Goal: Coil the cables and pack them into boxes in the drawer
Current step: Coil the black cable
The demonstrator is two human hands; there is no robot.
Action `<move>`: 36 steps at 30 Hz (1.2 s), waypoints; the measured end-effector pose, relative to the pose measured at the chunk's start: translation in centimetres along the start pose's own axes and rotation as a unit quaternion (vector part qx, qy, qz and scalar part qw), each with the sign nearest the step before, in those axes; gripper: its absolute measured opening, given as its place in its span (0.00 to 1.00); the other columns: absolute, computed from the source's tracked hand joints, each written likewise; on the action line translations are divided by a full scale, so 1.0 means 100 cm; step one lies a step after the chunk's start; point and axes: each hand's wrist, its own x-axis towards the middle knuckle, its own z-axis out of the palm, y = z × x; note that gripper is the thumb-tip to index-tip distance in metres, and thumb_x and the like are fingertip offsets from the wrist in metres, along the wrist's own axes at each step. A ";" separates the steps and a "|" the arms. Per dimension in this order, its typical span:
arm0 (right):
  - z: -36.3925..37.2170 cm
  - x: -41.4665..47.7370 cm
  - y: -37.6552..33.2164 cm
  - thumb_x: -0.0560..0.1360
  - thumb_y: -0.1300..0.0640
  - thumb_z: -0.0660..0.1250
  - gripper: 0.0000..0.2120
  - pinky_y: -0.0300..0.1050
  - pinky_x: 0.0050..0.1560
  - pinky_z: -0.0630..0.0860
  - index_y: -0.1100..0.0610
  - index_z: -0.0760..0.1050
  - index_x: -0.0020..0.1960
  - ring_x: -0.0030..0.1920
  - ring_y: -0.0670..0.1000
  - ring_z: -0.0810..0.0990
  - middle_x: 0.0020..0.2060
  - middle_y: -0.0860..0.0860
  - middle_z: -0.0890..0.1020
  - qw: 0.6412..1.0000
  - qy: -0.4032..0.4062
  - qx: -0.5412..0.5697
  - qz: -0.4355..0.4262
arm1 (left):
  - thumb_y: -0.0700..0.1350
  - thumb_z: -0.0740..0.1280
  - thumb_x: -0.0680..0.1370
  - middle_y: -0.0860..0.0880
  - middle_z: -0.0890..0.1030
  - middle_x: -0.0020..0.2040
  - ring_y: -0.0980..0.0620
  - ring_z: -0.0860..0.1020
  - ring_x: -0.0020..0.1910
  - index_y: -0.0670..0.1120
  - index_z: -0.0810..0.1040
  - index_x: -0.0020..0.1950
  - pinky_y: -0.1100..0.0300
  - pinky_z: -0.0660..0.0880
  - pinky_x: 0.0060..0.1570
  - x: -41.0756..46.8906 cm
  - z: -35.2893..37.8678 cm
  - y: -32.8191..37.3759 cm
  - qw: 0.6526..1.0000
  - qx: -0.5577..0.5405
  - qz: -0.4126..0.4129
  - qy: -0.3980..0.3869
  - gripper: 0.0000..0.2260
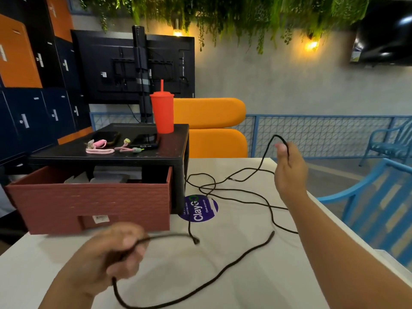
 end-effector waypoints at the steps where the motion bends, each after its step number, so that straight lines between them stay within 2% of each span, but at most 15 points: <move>1: 0.004 0.008 0.004 0.81 0.50 0.51 0.14 0.44 0.38 0.67 0.57 0.71 0.51 0.38 0.46 0.71 0.36 0.48 0.72 1.000 -0.019 -0.016 0.000 | 0.39 0.59 0.78 0.41 0.79 0.36 0.56 0.70 0.25 0.31 0.76 0.49 0.68 0.68 0.29 -0.001 0.002 0.001 0.993 0.094 -0.054 0.037 0.11; 3: 0.012 0.022 0.025 0.81 0.51 0.50 0.15 0.48 0.44 0.68 0.58 0.72 0.53 0.45 0.54 0.74 0.42 0.53 0.75 0.991 -0.070 -0.112 0.034 | 0.46 0.69 0.68 0.46 0.76 0.26 0.58 0.65 0.19 0.39 0.83 0.41 0.70 0.61 0.22 -0.002 0.006 0.002 0.939 0.267 -0.182 0.113 0.11; 5: 0.015 0.027 0.054 0.81 0.54 0.51 0.14 0.52 0.50 0.70 0.58 0.72 0.57 0.52 0.60 0.75 0.50 0.58 0.77 0.953 -0.121 -0.257 0.105 | 0.49 0.70 0.62 0.49 0.73 0.23 0.57 0.63 0.19 0.44 0.84 0.37 0.67 0.58 0.21 0.004 0.018 0.004 0.874 0.363 -0.286 0.148 0.10; 8: 0.007 0.010 0.084 0.78 0.61 0.56 0.24 0.57 0.62 0.67 0.46 0.59 0.72 0.65 0.61 0.66 0.66 0.58 0.66 0.877 -0.187 -0.384 0.222 | 0.49 0.67 0.61 0.52 0.74 0.23 0.57 0.65 0.21 0.50 0.84 0.36 0.66 0.60 0.24 0.007 0.025 0.008 0.807 0.446 -0.350 0.165 0.09; 11: -0.003 -0.015 0.098 0.76 0.65 0.57 0.33 0.58 0.69 0.62 0.42 0.50 0.74 0.71 0.59 0.56 0.72 0.55 0.56 0.845 -0.193 -0.482 0.132 | 0.49 0.66 0.60 0.53 0.76 0.24 0.59 0.67 0.21 0.51 0.85 0.38 0.67 0.63 0.25 0.001 0.027 0.016 0.738 0.505 -0.399 0.202 0.11; 13: -0.005 -0.026 0.109 0.76 0.64 0.56 0.33 0.55 0.69 0.61 0.42 0.49 0.74 0.73 0.59 0.54 0.73 0.54 0.54 0.833 -0.223 -0.504 0.041 | 0.45 0.66 0.64 0.54 0.76 0.23 0.61 0.69 0.20 0.46 0.83 0.38 0.70 0.64 0.25 -0.003 0.022 0.018 0.688 0.519 -0.439 0.254 0.08; 17: -0.001 -0.037 0.126 0.79 0.51 0.53 0.23 0.52 0.63 0.66 0.48 0.56 0.73 0.66 0.59 0.65 0.65 0.54 0.65 0.818 -0.309 -0.458 0.159 | 0.39 0.61 0.74 0.55 0.73 0.24 0.62 0.68 0.20 0.45 0.72 0.33 0.72 0.64 0.25 -0.029 0.000 0.011 0.564 0.589 -0.479 0.326 0.09; 19: -0.003 -0.037 0.128 0.79 0.46 0.53 0.19 0.51 0.60 0.69 0.51 0.67 0.66 0.63 0.58 0.67 0.59 0.54 0.68 0.812 -0.309 -0.468 0.163 | 0.38 0.59 0.77 0.53 0.69 0.31 0.57 0.72 0.32 0.39 0.76 0.41 0.72 0.70 0.38 -0.032 -0.004 0.012 0.487 0.655 -0.489 0.308 0.08; 21: -0.005 -0.037 0.129 0.79 0.48 0.54 0.15 0.50 0.56 0.71 0.53 0.70 0.61 0.60 0.57 0.69 0.55 0.54 0.69 0.817 -0.292 -0.479 0.133 | 0.37 0.56 0.79 0.50 0.74 0.43 0.52 0.72 0.51 0.38 0.74 0.61 0.63 0.68 0.59 -0.027 -0.005 0.011 0.473 0.691 -0.450 0.311 0.14; 24: -0.005 -0.043 0.125 0.79 0.53 0.54 0.12 0.48 0.53 0.72 0.54 0.73 0.56 0.56 0.56 0.71 0.52 0.53 0.70 0.820 -0.278 -0.489 0.102 | 0.42 0.60 0.77 0.51 0.73 0.64 0.53 0.72 0.61 0.48 0.72 0.63 0.65 0.67 0.58 -0.016 -0.017 -0.002 0.500 0.695 -0.320 0.405 0.15; 26: -0.003 -0.051 0.121 0.80 0.49 0.53 0.15 0.46 0.50 0.71 0.55 0.76 0.49 0.54 0.56 0.73 0.51 0.54 0.73 0.840 -0.269 -0.461 0.099 | 0.44 0.64 0.76 0.53 0.74 0.61 0.55 0.73 0.57 0.52 0.73 0.62 0.65 0.68 0.55 0.003 -0.015 -0.015 0.532 0.707 -0.240 0.400 0.15; 29: -0.005 -0.067 0.110 0.80 0.45 0.51 0.24 0.44 0.38 0.66 0.55 0.71 0.31 0.42 0.56 0.76 0.35 0.52 0.77 0.936 -0.194 -0.243 0.162 | 0.46 0.66 0.76 0.55 0.73 0.56 0.57 0.73 0.54 0.51 0.73 0.64 0.66 0.67 0.52 0.034 -0.013 -0.047 0.603 0.688 -0.127 0.384 0.16; 31: -0.010 -0.079 0.098 0.80 0.44 0.50 0.28 0.44 0.37 0.66 0.58 0.71 0.29 0.37 0.55 0.76 0.30 0.52 0.77 0.966 -0.126 -0.067 0.216 | 0.49 0.64 0.77 0.54 0.72 0.58 0.55 0.72 0.59 0.49 0.72 0.66 0.65 0.66 0.57 0.047 -0.015 -0.069 0.605 0.682 -0.102 0.397 0.17; 33: -0.018 -0.086 0.089 0.80 0.44 0.49 0.28 0.45 0.37 0.71 0.60 0.68 0.30 0.35 0.57 0.77 0.31 0.54 0.77 0.958 -0.088 0.064 0.265 | 0.50 0.63 0.78 0.52 0.74 0.61 0.53 0.71 0.62 0.49 0.72 0.66 0.62 0.67 0.60 0.055 -0.019 -0.084 0.574 0.701 -0.124 0.403 0.17; 36: -0.031 -0.092 0.079 0.81 0.45 0.48 0.25 0.45 0.35 0.74 0.61 0.67 0.34 0.33 0.57 0.78 0.33 0.57 0.76 0.939 -0.061 0.147 0.305 | 0.38 0.61 0.75 0.50 0.78 0.51 0.52 0.75 0.52 0.48 0.77 0.58 0.61 0.72 0.52 0.060 -0.020 -0.087 0.566 0.707 -0.123 0.405 0.14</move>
